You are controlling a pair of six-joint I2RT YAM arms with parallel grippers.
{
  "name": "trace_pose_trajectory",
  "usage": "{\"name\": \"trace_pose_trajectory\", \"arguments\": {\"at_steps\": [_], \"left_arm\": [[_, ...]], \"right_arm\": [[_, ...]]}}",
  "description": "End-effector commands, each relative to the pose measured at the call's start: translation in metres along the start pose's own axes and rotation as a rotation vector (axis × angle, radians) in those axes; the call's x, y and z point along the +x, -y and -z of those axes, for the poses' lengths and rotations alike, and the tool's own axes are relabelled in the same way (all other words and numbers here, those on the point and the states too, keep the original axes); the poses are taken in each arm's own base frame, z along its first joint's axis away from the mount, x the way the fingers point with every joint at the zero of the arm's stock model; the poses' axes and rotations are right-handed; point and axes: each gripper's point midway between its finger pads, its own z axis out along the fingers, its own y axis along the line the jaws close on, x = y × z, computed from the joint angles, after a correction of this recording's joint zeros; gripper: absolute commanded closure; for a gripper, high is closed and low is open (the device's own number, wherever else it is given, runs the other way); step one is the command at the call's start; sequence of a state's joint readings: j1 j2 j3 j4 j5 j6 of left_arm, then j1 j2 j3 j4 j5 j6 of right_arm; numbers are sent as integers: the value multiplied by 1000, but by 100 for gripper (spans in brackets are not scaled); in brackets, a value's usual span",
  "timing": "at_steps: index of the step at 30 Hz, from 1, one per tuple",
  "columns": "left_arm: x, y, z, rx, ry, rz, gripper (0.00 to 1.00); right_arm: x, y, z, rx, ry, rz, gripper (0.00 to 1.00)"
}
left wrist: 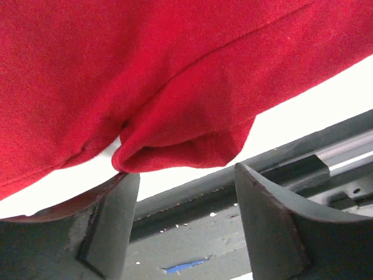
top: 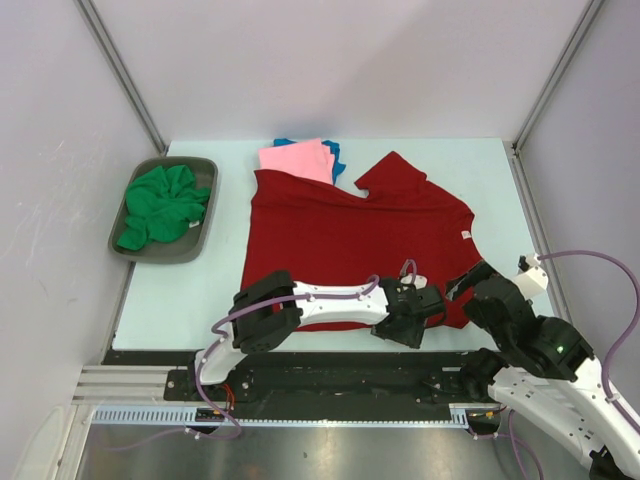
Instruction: Fold and stack the t-shirts
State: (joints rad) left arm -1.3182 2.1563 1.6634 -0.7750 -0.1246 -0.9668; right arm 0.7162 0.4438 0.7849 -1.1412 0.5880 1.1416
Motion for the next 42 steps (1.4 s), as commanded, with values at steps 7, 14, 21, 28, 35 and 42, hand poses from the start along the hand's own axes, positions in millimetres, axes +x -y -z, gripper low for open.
{"name": "trace_pose_trajectory", "arguments": {"at_steps": [7,14,21,28,35,42], "left_arm": [[-20,-21,-17,-179,66,-66,49],[-18,-10,-24,-128,62,-60,100],[-33,22,20,108,142,-23,100],[-84,28,90,356,261,60,100],[-135,6,104,409,334,94,100],[-152,-2,89,443,305,124,100]], "right_arm": [[-17,-2,11,-29,50,-7,4],[-16,-2,12,-33,44,-8,4],[-12,0,10,-14,28,5,4],[-9,2,7,15,16,15,4],[-1,3,8,23,-26,45,5],[17,6,0,53,-94,100,6]]}}
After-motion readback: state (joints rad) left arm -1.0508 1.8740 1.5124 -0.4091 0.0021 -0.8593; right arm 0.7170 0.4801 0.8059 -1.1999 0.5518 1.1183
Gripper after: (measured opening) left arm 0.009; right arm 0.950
